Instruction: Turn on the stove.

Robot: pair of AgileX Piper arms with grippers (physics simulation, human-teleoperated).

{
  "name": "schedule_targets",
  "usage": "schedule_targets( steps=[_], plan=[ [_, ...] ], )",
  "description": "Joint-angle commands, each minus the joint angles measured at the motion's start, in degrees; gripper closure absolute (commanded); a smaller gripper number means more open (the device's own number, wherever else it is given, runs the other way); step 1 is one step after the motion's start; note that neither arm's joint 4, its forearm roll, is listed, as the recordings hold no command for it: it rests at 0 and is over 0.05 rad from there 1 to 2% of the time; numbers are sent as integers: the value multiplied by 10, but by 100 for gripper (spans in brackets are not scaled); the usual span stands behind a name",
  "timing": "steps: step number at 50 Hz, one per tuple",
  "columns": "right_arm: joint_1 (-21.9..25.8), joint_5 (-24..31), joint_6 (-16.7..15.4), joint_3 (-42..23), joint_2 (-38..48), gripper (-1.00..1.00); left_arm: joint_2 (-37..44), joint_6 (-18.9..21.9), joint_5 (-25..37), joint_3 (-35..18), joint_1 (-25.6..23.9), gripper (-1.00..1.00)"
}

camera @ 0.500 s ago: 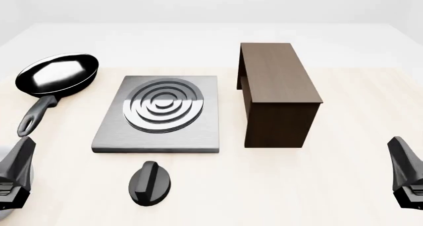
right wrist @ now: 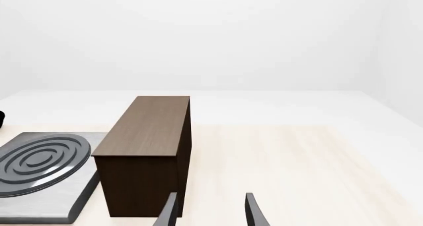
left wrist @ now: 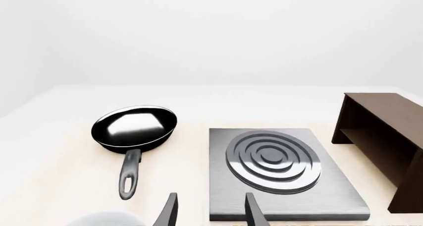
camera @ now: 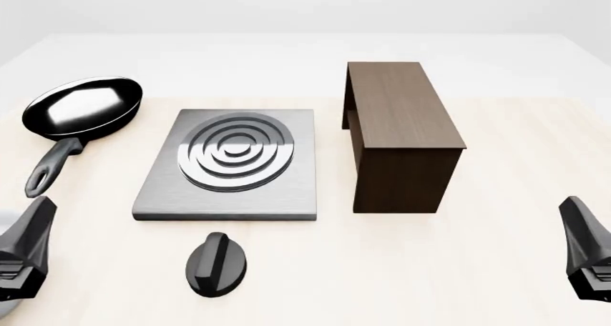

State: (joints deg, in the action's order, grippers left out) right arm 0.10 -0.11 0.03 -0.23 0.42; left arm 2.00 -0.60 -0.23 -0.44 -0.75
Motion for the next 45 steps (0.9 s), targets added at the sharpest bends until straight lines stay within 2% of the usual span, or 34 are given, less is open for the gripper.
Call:
schedule_targets(
  steps=[1, 3, 6, 11, 13, 17, 19, 20, 21, 23, 24, 27, 28, 30, 34, 42, 45],
  plan=[
    [0, 0, 0, 0, 0, -100, 26, 3, 24, -30, 4, -100],
    [0, 0, -1, 0, 0, -100, -2, -2, 73, -56, -7, -100],
    [0, 0, 0, 0, 0, -100, -17, 37, 117, -94, -20, -100],
    [1, 0, -4, 0, 0, -100, 7, 11, 153, -136, -24, -100],
    [1, 0, -8, 0, 0, -100, -15, 47, 178, -156, -26, -100],
    [2, 0, -14, 0, -1, -100, 27, 15, 191, -184, -34, -100],
    [0, 0, 0, 0, 0, -100, 50, 17, 198, -201, -38, -100],
    [2, 0, -13, 0, -1, -100, 60, 7, 201, -208, -36, -100],
    [1, 0, -10, 0, -1, -100, 79, -5, 206, -222, -31, -100],
    [1, 0, -9, 0, -1, -100, 103, 5, 216, -247, -27, -100],
    [1, 0, -8, 0, 0, -100, 111, 24, 220, -254, -19, -100],
    [1, 0, -6, 0, 0, -100, 130, 18, 237, -283, -32, -100],
    [1, 0, -7, 0, 0, -100, 141, -5, 250, -296, -56, -100],
    [1, 0, -7, 0, 0, -100, 150, -8, 253, -300, -57, -100],
    [1, 0, -7, 0, 0, -100, 154, 26, 264, -307, -52, -100],
    [1, 0, -7, 0, 0, -100, 228, 39, 282, -312, -109, -100],
    [1, 0, -7, 0, 0, -100, 228, 49, 293, -316, -116, -100]
  ],
)
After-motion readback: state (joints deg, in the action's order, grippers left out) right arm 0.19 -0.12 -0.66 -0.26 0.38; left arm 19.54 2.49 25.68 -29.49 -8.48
